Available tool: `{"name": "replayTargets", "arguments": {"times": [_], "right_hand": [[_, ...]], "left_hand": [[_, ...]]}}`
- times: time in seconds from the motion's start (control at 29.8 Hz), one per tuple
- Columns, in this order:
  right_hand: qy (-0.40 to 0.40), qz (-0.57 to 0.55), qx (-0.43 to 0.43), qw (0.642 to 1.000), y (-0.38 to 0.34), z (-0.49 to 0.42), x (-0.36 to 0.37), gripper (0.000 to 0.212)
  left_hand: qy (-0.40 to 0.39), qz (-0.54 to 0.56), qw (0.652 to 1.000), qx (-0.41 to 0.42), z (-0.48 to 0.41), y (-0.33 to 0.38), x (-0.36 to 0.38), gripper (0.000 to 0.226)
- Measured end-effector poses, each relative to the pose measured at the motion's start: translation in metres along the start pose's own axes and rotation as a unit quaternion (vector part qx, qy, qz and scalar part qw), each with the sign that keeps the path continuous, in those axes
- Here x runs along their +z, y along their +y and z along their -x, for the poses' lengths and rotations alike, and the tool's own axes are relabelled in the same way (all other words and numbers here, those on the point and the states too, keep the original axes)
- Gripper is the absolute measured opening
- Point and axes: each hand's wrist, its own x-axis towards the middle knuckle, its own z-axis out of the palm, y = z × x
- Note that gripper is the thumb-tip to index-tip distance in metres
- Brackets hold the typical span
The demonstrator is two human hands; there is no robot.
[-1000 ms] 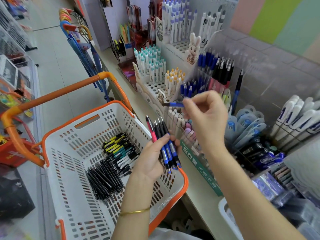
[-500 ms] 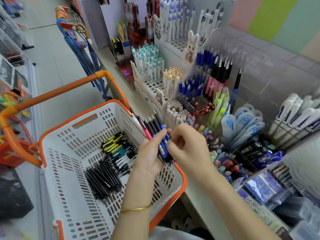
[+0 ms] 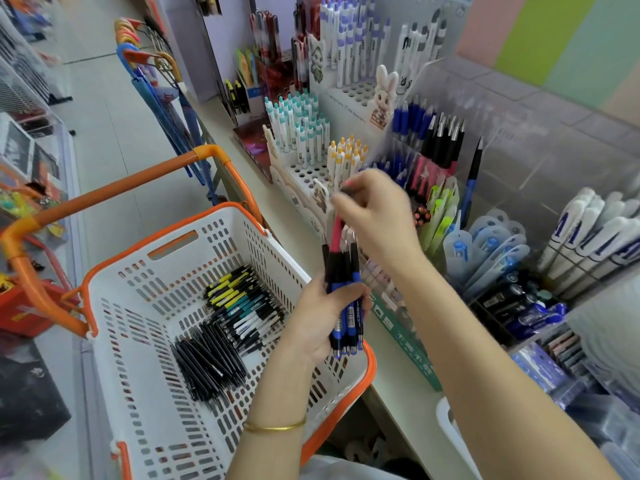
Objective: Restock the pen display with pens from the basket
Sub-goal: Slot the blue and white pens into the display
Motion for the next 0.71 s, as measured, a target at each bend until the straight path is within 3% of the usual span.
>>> {"name": "replayTargets", "arguments": {"times": [0.07, 0.13, 0.27, 0.37, 0.5, 0.6, 0.64, 0.67, 0.71], "right_hand": [[0.098, -0.089, 0.018, 0.991, -0.004, -0.003, -0.014, 0.008], [0.135, -0.111, 0.027, 0.984, -0.002, 0.004, -0.024, 0.018], [0.076, -0.064, 0.041, 0.994, 0.013, 0.043, -0.017, 0.016], [0.058, -0.019, 0.024, 0.998, 0.025, 0.069, -0.003, 0.011], [0.055, 0.026, 0.012, 0.998, 0.028, 0.078, 0.003, 0.007], [0.057, -0.041, 0.068, 0.995, 0.023, 0.08, 0.003, 0.008], [0.054, -0.123, 0.142, 0.981, 0.02, 0.082, 0.004, 0.009], [0.037, -0.246, 0.229, 0.941, 0.017, 0.081, 0.006, 0.013], [0.009, -0.398, 0.309, 0.864, 0.015, 0.08, 0.007, 0.022]], "left_hand": [[0.009, 0.04, 0.999, -0.009, 0.001, 0.0, 0.001, 0.011], [0.032, 0.079, 0.996, 0.003, 0.0, 0.0, 0.003, 0.009], [0.093, 0.132, 0.986, 0.051, -0.008, 0.006, 0.011, 0.008], [0.138, 0.172, 0.974, 0.055, -0.015, 0.009, 0.014, 0.024], [0.137, 0.195, 0.968, 0.084, -0.016, 0.01, 0.019, 0.031], [0.179, 0.134, 0.963, 0.148, -0.016, 0.013, 0.023, 0.026], [0.193, 0.088, 0.961, 0.18, -0.017, 0.015, 0.024, 0.021], [0.201, 0.032, 0.956, 0.211, -0.016, 0.017, 0.026, 0.019], [0.202, -0.026, 0.95, 0.236, -0.014, 0.02, 0.029, 0.019]]}}
